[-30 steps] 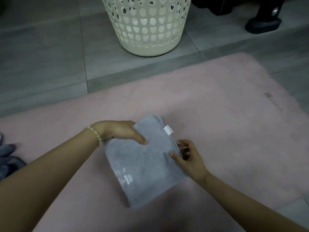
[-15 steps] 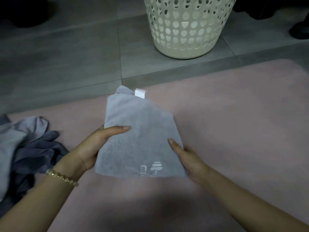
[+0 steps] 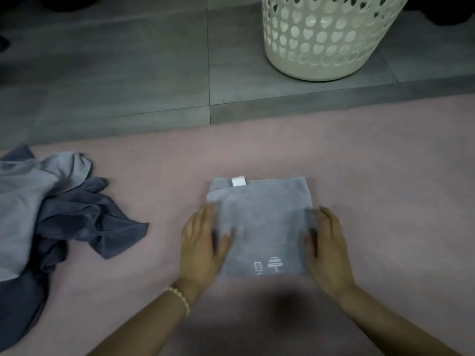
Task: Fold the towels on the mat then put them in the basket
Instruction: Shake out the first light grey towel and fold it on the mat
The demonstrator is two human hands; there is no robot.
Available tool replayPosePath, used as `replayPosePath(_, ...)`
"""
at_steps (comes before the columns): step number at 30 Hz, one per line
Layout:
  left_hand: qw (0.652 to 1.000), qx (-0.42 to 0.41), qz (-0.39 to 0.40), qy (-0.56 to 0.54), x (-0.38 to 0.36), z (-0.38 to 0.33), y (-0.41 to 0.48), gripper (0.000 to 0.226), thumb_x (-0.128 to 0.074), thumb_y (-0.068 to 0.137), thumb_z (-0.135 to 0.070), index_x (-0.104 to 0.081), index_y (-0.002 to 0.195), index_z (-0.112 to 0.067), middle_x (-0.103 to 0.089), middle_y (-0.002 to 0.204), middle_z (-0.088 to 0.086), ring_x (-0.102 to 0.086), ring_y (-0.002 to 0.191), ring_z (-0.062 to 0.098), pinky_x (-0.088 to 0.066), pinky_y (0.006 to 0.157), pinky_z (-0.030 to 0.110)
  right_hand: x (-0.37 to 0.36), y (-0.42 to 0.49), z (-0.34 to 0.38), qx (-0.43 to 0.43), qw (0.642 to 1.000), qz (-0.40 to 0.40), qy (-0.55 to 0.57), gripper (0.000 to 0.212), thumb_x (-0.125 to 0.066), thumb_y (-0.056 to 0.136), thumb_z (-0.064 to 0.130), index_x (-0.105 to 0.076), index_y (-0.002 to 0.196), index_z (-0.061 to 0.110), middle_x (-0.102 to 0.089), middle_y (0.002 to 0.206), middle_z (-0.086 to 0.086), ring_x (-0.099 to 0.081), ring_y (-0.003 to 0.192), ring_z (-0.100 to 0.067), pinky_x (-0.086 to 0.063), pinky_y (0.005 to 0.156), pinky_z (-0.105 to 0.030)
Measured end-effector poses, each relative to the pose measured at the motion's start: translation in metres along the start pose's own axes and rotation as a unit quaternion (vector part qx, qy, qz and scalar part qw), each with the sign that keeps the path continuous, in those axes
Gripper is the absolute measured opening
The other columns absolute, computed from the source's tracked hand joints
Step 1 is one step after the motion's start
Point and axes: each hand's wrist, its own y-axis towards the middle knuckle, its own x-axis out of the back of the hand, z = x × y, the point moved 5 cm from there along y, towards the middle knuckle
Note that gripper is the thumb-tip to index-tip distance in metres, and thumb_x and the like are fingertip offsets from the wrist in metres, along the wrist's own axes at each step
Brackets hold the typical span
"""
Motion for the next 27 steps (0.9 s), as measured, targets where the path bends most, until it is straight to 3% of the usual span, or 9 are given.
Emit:
replayPosePath(3, 0.963, -0.239, 0.092, 0.089, -0.033, -0.027, -0.026, 0.068, -0.039, 0.09, -0.058, -0.026, 0.149, -0.025, -0.026, 0.155, 0.0, -0.021, 0.143, 0.019, -0.02, 0.11, 0.047, -0.021, -0.006, 0.019, 0.222, 0.961, 0.125, -0.106, 0.05, -0.038, 0.095, 0.041, -0.04, 0.14, 0.019, -0.039, 0.147, -0.004, -0.033, 0.136, -0.018, -0.022, 0.113, -0.033)
replayPosePath(5, 0.947, -0.26, 0.131, 0.135, -0.049, -0.021, -0.03, 0.077, -0.038, 0.086, -0.067, -0.024, 0.15, -0.027, -0.023, 0.157, -0.002, -0.014, 0.145, 0.02, -0.017, 0.109, 0.051, -0.038, -0.006, 0.014, 0.274, 0.923, 0.221, -0.155, 0.051, -0.032, 0.097, 0.047, -0.036, 0.143, 0.025, -0.035, 0.151, -0.001, -0.029, 0.141, -0.018, -0.017, 0.115, -0.035)
replayPosePath(8, 0.944, -0.246, 0.148, 0.162, -0.059, -0.011, -0.027, 0.091, -0.039, 0.078, -0.079, -0.021, 0.15, -0.027, -0.017, 0.158, -0.003, -0.009, 0.146, 0.02, -0.009, 0.112, 0.052, -0.05, -0.001, -0.003, 0.303, 0.886, 0.273, -0.223, 0.058, -0.025, 0.097, 0.056, -0.03, 0.147, 0.028, -0.026, 0.156, 0.003, -0.022, 0.143, -0.014, -0.012, 0.116, -0.033)
replayPosePath(12, 0.938, -0.245, 0.159, 0.187, -0.063, -0.008, -0.023, 0.092, -0.043, 0.075, -0.077, -0.023, 0.15, -0.026, -0.02, 0.157, -0.003, -0.013, 0.146, 0.021, -0.013, 0.112, 0.052, -0.05, -0.001, -0.01, 0.317, 0.872, 0.289, -0.234, 0.074, -0.032, 0.089, 0.066, -0.023, 0.15, 0.025, -0.018, 0.158, 0.003, -0.015, 0.145, -0.013, -0.01, 0.116, -0.035)
replayPosePath(18, 0.93, -0.233, 0.172, 0.226, -0.062, -0.016, -0.022, 0.075, -0.034, 0.078, -0.055, -0.03, 0.145, -0.021, -0.038, 0.15, 0.002, -0.027, 0.139, 0.024, -0.024, 0.106, 0.052, -0.05, 0.001, -0.009, 0.331, 0.862, 0.295, -0.246, 0.095, -0.04, 0.077, 0.076, -0.02, 0.151, 0.02, -0.015, 0.158, 0.0, -0.011, 0.145, -0.015, -0.007, 0.116, -0.035)
replayPosePath(21, 0.934, -0.223, 0.196, 0.2, -0.049, -0.023, -0.013, 0.065, -0.029, 0.081, -0.052, -0.039, 0.14, -0.026, -0.042, 0.147, -0.002, -0.036, 0.137, 0.022, -0.036, 0.107, 0.049, -0.044, 0.0, -0.009, 0.345, 0.875, 0.276, -0.199, 0.081, -0.044, 0.083, 0.063, -0.026, 0.149, 0.019, -0.024, 0.156, -0.003, -0.019, 0.143, -0.015, -0.016, 0.117, -0.035)
replayPosePath(24, 0.932, -0.167, 0.31, 0.082, -0.03, -0.03, -0.002, 0.059, -0.028, 0.092, -0.054, -0.032, 0.145, -0.031, -0.019, 0.154, -0.013, -0.013, 0.144, 0.009, -0.014, 0.118, 0.033, -0.027, 0.008, 0.006, 0.336, 0.89, 0.268, -0.155, 0.061, -0.04, 0.09, 0.054, -0.05, 0.134, 0.013, -0.056, 0.135, -0.005, -0.053, 0.124, -0.018, -0.048, 0.099, -0.036)
replayPosePath(26, 0.919, -0.108, 0.38, -0.001, -0.017, -0.032, 0.013, 0.047, -0.045, 0.093, -0.047, -0.054, 0.131, -0.02, -0.051, 0.14, -0.004, -0.041, 0.132, 0.01, -0.029, 0.108, 0.023, -0.017, 0.018, 0.019, 0.231, 0.908, 0.338, -0.092, 0.043, -0.052, 0.092, 0.04, -0.058, 0.127, 0.016, -0.064, 0.122, 0.0, -0.06, 0.111, -0.019, -0.049, 0.091, -0.027)
replayPosePath(27, 0.914, -0.086, 0.395, -0.038, -0.008, -0.033, 0.021, 0.039, -0.05, 0.092, -0.045, -0.066, 0.108, -0.013, -0.065, 0.11, -0.001, -0.057, 0.106, 0.009, -0.04, 0.091, 0.022, -0.016, 0.023, 0.022, 0.16, 0.897, 0.408, -0.061, 0.035, -0.057, 0.092, 0.035, -0.062, 0.121, 0.017, -0.066, 0.113, 0.003, -0.061, 0.105, -0.017, -0.046, 0.087, -0.023)
